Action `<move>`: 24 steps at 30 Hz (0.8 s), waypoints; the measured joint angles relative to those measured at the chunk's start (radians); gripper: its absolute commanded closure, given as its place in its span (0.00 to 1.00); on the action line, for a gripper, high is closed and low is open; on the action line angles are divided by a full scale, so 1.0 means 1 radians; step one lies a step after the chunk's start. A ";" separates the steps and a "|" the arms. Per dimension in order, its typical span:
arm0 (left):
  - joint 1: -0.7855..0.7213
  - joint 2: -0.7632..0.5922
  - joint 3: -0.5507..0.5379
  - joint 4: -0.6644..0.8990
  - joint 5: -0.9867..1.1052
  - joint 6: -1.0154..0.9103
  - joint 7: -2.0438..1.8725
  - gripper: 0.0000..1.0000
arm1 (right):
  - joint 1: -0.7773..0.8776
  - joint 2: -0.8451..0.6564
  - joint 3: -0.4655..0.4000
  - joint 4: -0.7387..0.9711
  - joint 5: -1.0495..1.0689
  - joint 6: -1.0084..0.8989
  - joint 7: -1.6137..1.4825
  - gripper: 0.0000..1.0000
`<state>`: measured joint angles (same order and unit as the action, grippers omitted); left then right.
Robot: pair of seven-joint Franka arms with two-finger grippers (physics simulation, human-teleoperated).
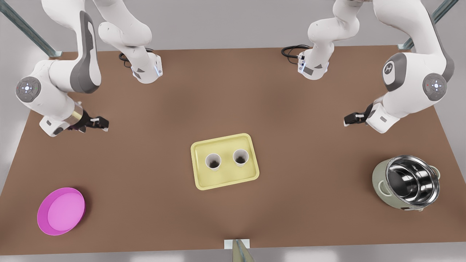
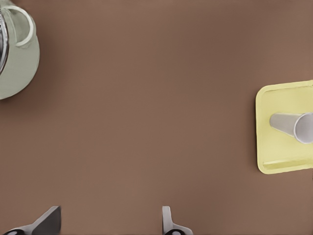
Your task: Use the left arm to pick up the white IKEA cup from the tray and place it on the middle-left position; use the right arm to pick up the white IKEA cup from the tray and place it on the middle-right position
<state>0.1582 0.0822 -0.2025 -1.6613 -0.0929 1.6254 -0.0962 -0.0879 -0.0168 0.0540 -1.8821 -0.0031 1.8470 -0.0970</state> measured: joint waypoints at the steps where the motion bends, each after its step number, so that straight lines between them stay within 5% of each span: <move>1: -0.001 0.002 0.000 0.003 0.000 0.016 -0.004 0.00 | 0.013 0.011 0.001 0.013 0.000 0.029 -0.005 0.00; 5: -0.037 0.098 -0.003 0.057 0.038 0.070 -0.020 0.00 | 0.069 0.022 0.001 0.027 -0.006 0.106 -0.023 0.00; 11: -0.508 0.427 -0.004 0.319 0.133 0.199 -0.163 0.00 | 0.249 0.188 0.000 0.150 -0.030 0.152 -0.042 0.00; 17: -0.587 0.534 0.001 0.332 0.217 0.285 -0.345 0.00 | 0.362 0.406 0.112 0.308 -0.031 0.175 -0.050 0.00; 24: -0.628 0.589 -0.002 0.299 0.233 0.393 -0.508 0.00 | 0.435 0.652 0.128 0.555 -0.036 0.187 -0.015 0.00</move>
<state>-0.4703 0.6709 -0.2050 -1.3626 0.1400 2.0186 -0.6038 0.3466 0.6351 0.1825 -1.3270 -0.0389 2.0344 -0.1120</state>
